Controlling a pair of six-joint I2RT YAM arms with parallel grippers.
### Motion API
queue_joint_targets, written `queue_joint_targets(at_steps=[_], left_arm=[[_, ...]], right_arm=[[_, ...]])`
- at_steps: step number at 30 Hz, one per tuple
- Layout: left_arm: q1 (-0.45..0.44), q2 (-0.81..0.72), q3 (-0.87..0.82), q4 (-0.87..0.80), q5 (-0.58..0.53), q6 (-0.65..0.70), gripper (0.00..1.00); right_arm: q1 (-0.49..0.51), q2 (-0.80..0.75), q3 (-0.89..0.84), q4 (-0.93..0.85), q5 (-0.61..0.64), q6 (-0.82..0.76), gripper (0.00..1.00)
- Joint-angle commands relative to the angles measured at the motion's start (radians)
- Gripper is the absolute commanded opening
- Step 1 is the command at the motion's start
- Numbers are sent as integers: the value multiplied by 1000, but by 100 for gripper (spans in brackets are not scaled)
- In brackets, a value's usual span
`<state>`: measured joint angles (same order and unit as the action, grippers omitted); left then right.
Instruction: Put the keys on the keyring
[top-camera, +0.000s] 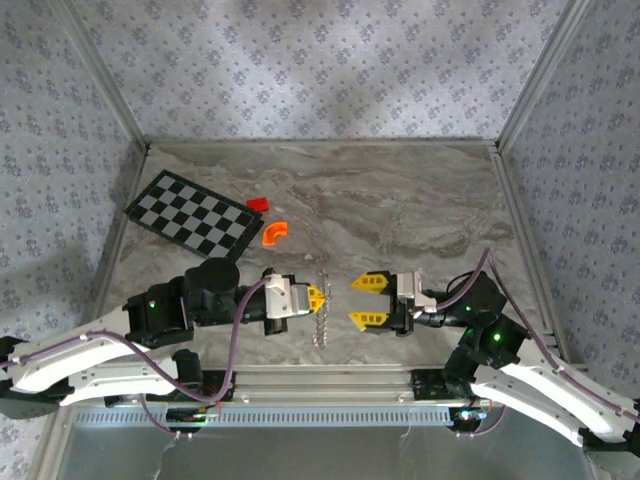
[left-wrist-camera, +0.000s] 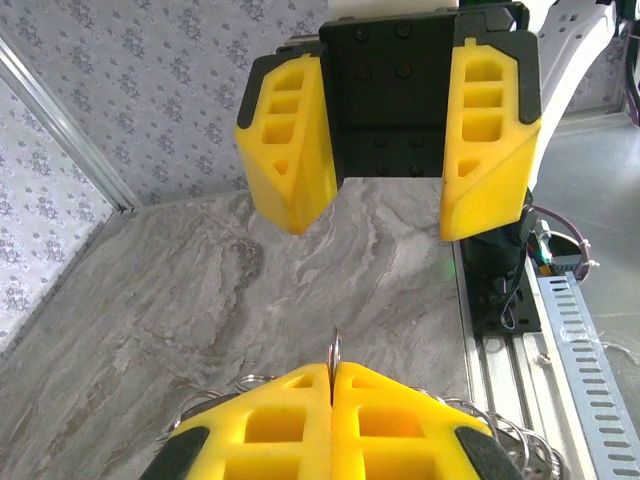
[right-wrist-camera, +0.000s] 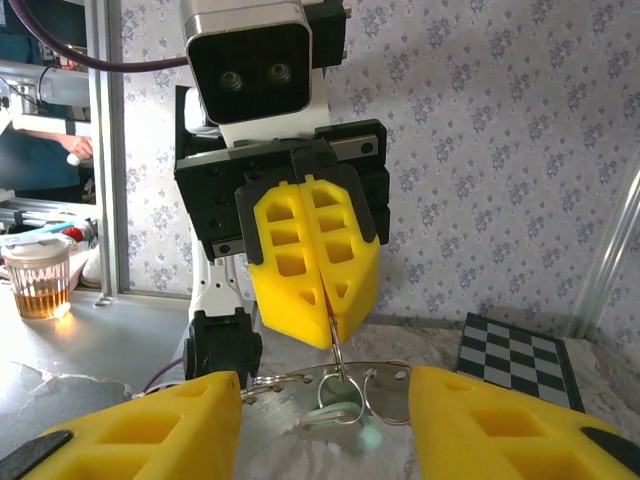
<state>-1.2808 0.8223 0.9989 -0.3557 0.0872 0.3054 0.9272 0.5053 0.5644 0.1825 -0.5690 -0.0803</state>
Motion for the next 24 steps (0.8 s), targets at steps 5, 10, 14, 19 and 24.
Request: queue_joint_targets(at_steps=[5, 10, 14, 19, 24], left_arm=[[5, -26, 4, 45, 3, 9, 0], [5, -52, -8, 66, 30, 1, 0], [6, -58, -13, 78, 33, -5, 0], [6, -51, -7, 74, 33, -9, 0], [6, -44, -7, 85, 12, -8, 0]], right_arm=[[17, -3, 19, -60, 40, -38, 48], [20, 9, 12, -82, 14, -40, 45], [21, 24, -7, -63, 11, -28, 46], [25, 64, -26, 10, 11, 4, 54], [39, 102, -29, 29, 9, 5, 55]])
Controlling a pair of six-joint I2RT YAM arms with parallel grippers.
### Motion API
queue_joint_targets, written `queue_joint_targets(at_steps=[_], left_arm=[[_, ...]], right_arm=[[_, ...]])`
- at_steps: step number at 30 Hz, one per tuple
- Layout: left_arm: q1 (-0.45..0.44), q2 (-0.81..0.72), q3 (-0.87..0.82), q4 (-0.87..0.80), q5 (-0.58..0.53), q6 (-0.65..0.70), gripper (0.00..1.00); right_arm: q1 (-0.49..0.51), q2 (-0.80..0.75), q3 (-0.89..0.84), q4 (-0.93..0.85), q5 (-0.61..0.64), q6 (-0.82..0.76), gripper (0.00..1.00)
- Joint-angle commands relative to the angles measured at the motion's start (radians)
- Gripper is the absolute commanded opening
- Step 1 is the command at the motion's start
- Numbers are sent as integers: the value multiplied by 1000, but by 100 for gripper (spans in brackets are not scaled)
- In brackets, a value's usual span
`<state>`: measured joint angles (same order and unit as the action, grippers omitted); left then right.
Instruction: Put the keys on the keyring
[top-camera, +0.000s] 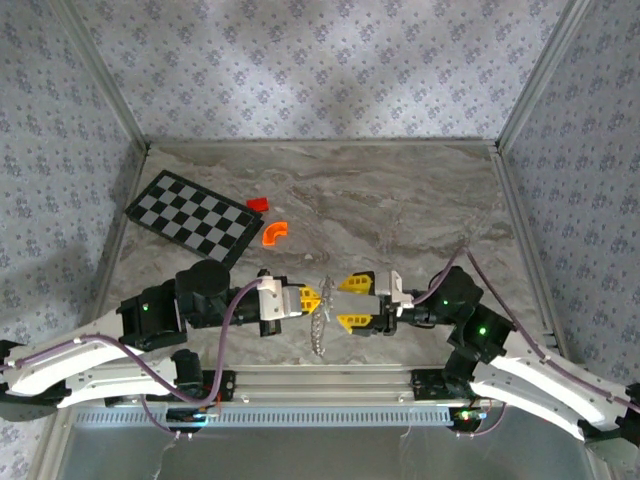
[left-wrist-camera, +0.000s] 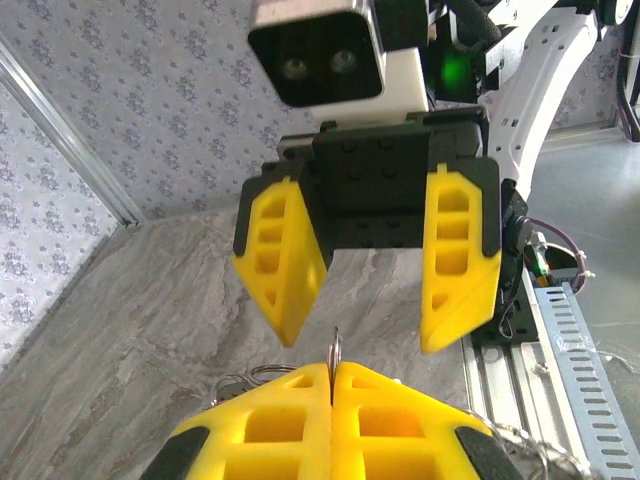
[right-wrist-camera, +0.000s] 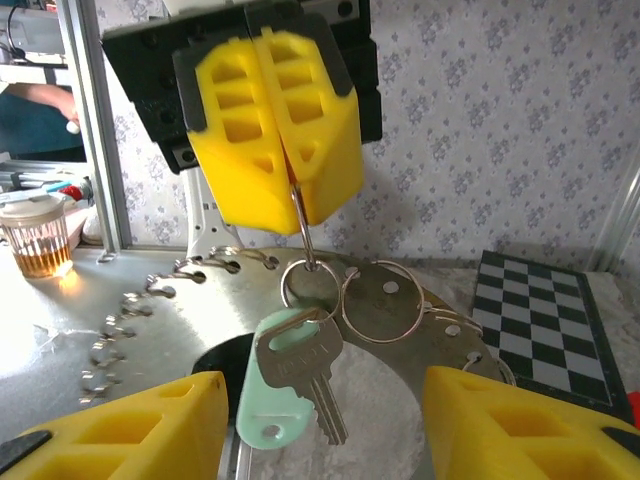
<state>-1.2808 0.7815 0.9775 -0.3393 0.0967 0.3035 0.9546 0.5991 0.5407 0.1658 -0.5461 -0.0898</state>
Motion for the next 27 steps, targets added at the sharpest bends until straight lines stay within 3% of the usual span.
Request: queue_joint_targets(at_steps=[1, 18, 27], left_arm=[[6, -2, 10, 75, -3, -4, 0], [7, 30, -13, 154, -8, -23, 0], [6, 28, -16, 166, -6, -24, 0]], right_arm=[[12, 11, -5, 43, -13, 13, 55], [34, 63, -35, 155, 8, 36, 53], [33, 53, -51, 158, 57, 32, 26]])
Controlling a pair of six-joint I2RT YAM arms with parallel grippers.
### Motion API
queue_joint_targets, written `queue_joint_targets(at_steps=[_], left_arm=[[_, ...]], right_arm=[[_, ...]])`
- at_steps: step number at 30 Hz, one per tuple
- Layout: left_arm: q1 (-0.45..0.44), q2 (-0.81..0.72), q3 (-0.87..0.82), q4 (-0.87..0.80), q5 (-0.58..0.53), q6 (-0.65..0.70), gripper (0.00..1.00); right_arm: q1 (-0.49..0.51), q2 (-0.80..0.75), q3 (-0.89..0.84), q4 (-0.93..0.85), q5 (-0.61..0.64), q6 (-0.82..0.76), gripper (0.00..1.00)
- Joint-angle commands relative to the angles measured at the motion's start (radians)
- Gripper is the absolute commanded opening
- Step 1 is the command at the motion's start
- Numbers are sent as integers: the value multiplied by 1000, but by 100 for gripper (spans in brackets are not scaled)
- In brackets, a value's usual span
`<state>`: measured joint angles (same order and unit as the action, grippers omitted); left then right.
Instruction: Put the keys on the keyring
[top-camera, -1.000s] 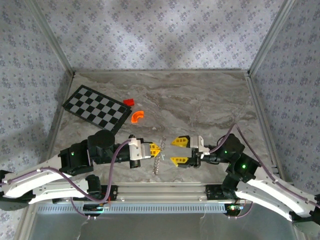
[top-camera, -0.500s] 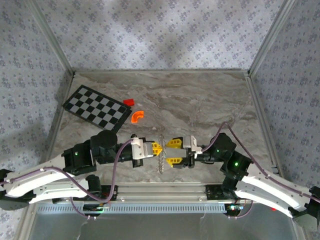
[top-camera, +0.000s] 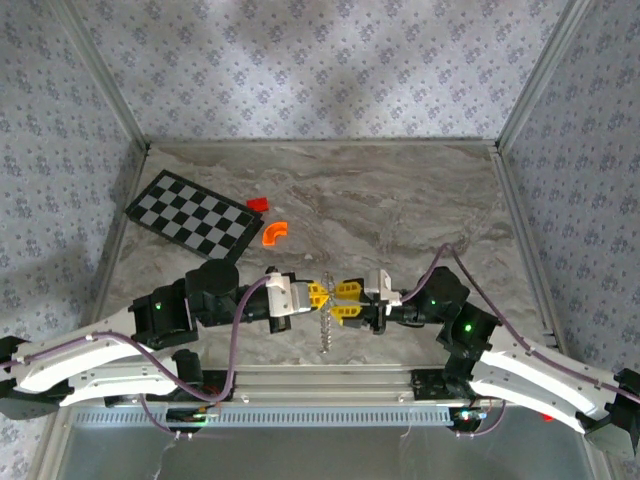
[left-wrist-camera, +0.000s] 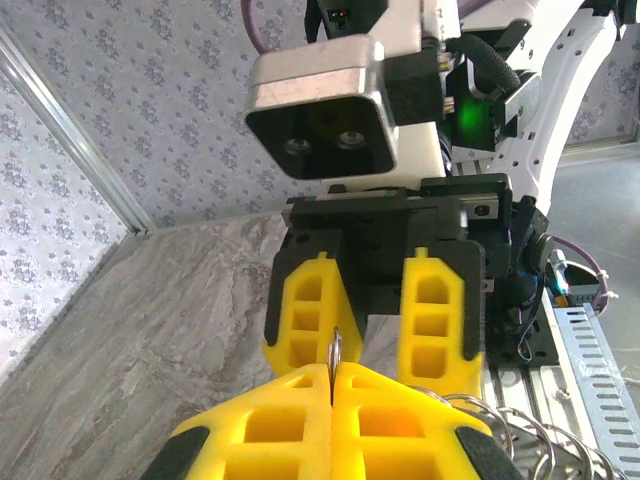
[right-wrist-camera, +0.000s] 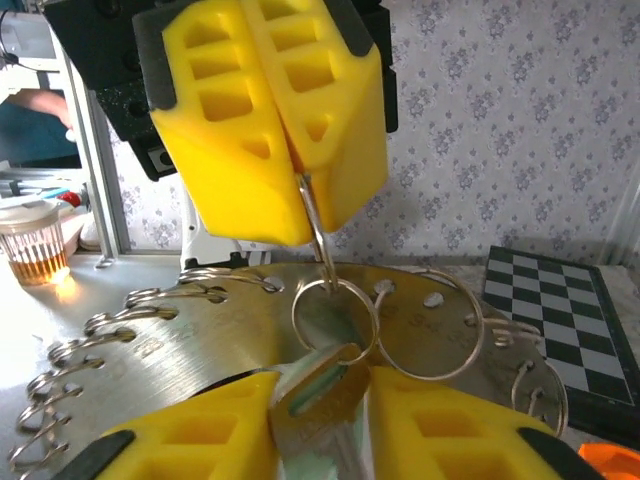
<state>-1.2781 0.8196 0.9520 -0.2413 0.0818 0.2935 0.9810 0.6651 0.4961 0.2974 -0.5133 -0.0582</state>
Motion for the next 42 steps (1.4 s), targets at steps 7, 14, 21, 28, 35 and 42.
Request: queue_joint_targets(at_steps=[7, 14, 21, 28, 35, 42], left_arm=[[7, -8, 13, 70, 15, -13, 0], [8, -24, 9, 55, -7, -9, 0], [9, -11, 34, -15, 15, 2, 0], [8, 3, 37, -60, -1, 7, 0], [8, 1, 17, -80, -35, 15, 0], [20, -51, -45, -44, -52, -3, 0]], right_arm=[[7, -46, -16, 29, 44, -8, 6], [8, -112, 0, -63, 102, -39, 0], [10, -140, 43, -156, 170, -87, 0], [40, -111, 124, -237, 227, -129, 0], [140, -57, 226, -385, 378, -202, 0], [234, -11, 363, -601, 590, -305, 0]])
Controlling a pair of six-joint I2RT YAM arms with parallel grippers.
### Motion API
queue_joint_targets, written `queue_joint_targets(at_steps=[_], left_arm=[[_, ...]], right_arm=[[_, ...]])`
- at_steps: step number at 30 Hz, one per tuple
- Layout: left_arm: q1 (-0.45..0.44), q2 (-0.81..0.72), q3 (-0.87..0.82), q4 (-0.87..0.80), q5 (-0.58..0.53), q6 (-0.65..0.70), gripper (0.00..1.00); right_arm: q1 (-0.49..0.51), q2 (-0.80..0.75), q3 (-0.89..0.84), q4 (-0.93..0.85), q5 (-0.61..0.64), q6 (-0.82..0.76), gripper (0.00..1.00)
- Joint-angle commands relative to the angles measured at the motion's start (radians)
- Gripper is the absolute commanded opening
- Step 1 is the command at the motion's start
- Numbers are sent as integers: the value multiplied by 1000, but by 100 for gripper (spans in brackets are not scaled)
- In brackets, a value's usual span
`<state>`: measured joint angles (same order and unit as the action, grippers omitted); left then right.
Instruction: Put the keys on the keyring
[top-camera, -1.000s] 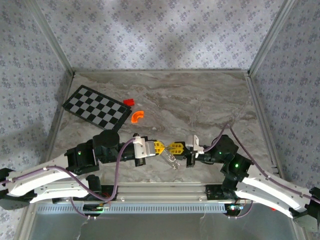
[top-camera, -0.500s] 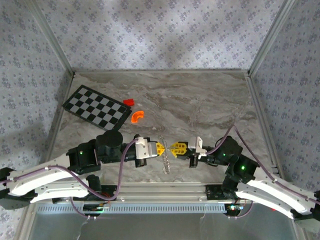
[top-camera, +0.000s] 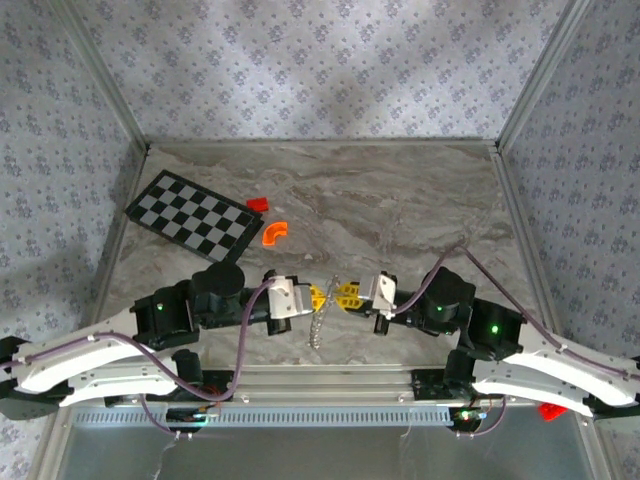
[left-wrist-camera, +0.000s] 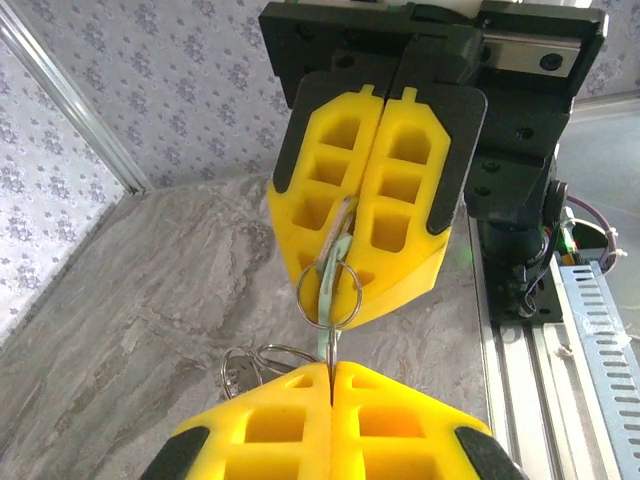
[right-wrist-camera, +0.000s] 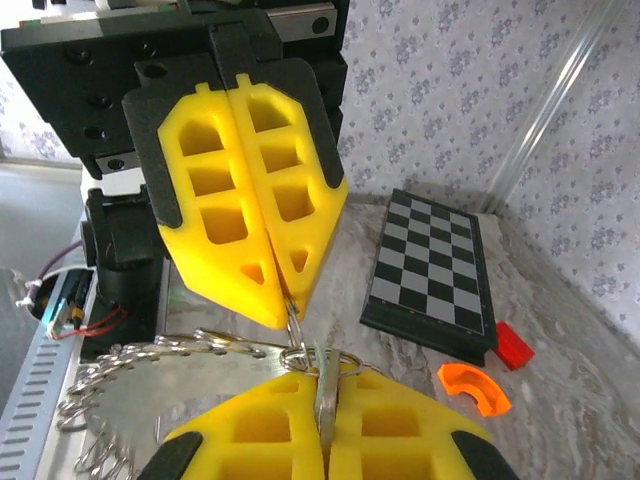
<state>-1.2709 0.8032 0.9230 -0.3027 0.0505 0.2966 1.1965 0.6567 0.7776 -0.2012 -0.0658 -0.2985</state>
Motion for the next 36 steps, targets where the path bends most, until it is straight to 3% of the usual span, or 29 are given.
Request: queue_joint_targets(at_steps=[1, 9, 15, 21, 25, 31, 36], left_arm=[[19, -40, -25, 19, -16, -12, 0], [27, -38, -63, 46, -5, -41, 0], [32, -53, -144, 139, -87, -93, 0], [37, -65, -251, 238, -132, -170, 17], [36, -117, -330, 311, -127, -216, 27], [40, -216, -415, 320, -152, -245, 34], [44, -302, -459, 298, -182, -267, 42]], right_arm=[[23, 7, 107, -139, 168, -76, 0], [82, 111, 231, -265, 341, -155, 0], [81, 217, 341, -385, 405, -130, 0], [71, 311, 444, -507, 434, -91, 0], [53, 414, 509, -610, 547, -58, 0], [21, 539, 589, -745, 661, 9, 0], [-41, 598, 621, -780, 651, 50, 0]])
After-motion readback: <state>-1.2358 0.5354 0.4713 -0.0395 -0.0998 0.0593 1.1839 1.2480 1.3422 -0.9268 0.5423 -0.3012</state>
